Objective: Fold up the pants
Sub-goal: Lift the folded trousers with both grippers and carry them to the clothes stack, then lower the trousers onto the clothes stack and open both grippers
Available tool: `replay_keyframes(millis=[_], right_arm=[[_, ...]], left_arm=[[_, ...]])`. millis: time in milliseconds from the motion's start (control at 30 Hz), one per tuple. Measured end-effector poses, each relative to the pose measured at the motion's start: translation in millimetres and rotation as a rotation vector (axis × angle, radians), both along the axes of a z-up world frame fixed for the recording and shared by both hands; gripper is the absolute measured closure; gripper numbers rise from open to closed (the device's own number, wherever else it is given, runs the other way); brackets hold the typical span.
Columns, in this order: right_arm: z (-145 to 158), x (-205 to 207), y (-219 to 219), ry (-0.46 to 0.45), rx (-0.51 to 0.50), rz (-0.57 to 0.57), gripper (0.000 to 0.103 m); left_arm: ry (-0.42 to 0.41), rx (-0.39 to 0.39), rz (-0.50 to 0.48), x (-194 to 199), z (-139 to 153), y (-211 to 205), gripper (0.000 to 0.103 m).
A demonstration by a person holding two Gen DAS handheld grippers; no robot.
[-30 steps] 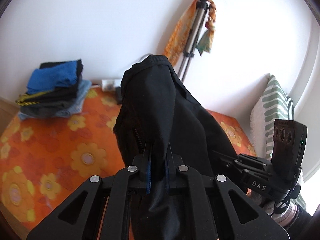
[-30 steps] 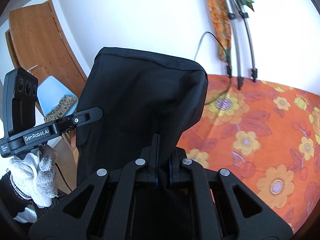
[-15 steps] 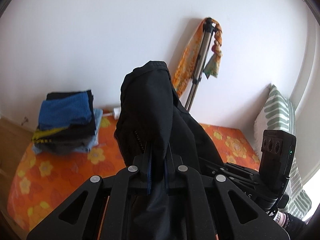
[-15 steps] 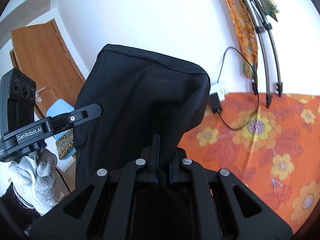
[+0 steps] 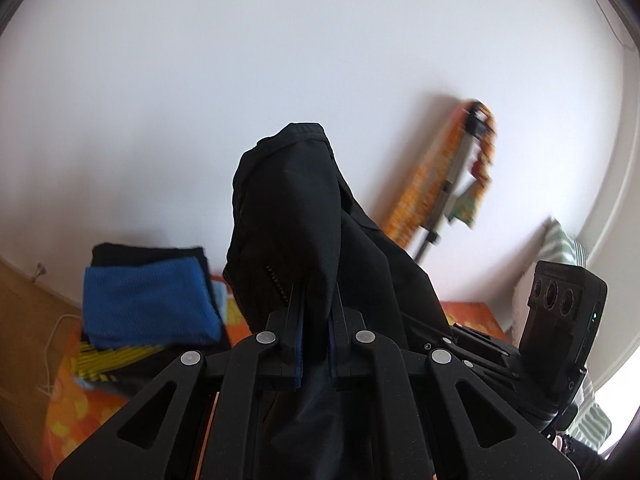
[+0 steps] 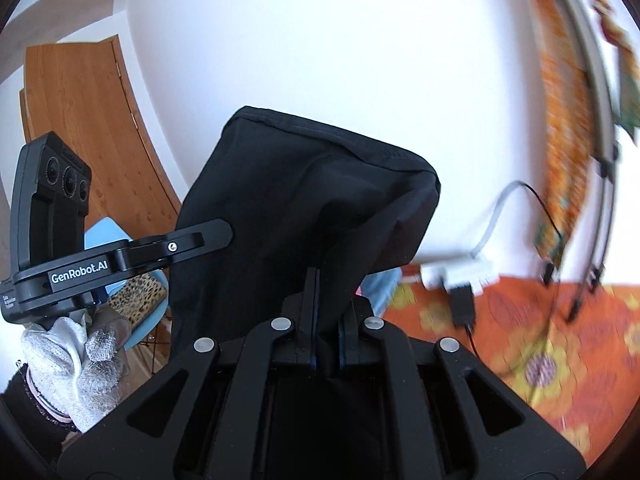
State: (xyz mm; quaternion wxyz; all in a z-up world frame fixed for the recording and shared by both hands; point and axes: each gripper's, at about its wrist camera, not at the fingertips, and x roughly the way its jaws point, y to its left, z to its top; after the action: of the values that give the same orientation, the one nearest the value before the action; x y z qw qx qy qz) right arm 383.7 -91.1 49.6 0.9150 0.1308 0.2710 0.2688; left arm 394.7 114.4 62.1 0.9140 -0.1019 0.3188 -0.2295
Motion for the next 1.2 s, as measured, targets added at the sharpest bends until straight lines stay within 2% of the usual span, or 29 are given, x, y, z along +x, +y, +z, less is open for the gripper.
replay_keyframes(millis=[100,167,333,433,533,600,700,900,967,1033,1100,1200], right_arm=[[-5,37,37,-0.009,-0.023,0.02,0.096],[-16,67,67,-0.001,-0.036,0.038,0.096],[-76,132,138,0.104,-0.056,0.078,0.096],[-109,152,167,0.158,-0.086,0.094,0.096],[-131,163,177,0.219,-0.123,0.111,0.093],[-137,163,173,0.226,-0.136,0.097,0.092],[-141,162,164,0.226,-0.167,0.071,0.091],[-130,154,168,0.206,-0.205,0.097,0.094],[-130,155,166,0.221,-0.177,0.085,0.094],[-138,160,159,0.25,-0.149,0.062,0.095],[-143,155,162,0.249,-0.164,0.039,0.095],[-149,159,161,0.251,-0.183,0.024,0.095]], left_arm=[[-0.007,-0.03,0.023,34,-11,34,0.096],[0.004,-0.057,0.048,59,-28,61,0.096],[0.13,-0.118,0.218,123,-101,144,0.096],[0.169,-0.106,0.267,138,-130,173,0.096],[0.202,-0.039,0.276,147,-151,185,0.094],[0.214,0.023,0.293,149,-162,185,0.091],[0.243,0.066,0.302,149,-168,187,0.083],[0.166,0.066,0.3,113,-145,192,0.083],[0.141,0.053,0.256,97,-139,189,0.083],[0.142,0.073,0.198,82,-141,176,0.083],[0.184,0.073,0.12,69,-151,160,0.083],[0.244,0.109,0.065,56,-174,148,0.083]])
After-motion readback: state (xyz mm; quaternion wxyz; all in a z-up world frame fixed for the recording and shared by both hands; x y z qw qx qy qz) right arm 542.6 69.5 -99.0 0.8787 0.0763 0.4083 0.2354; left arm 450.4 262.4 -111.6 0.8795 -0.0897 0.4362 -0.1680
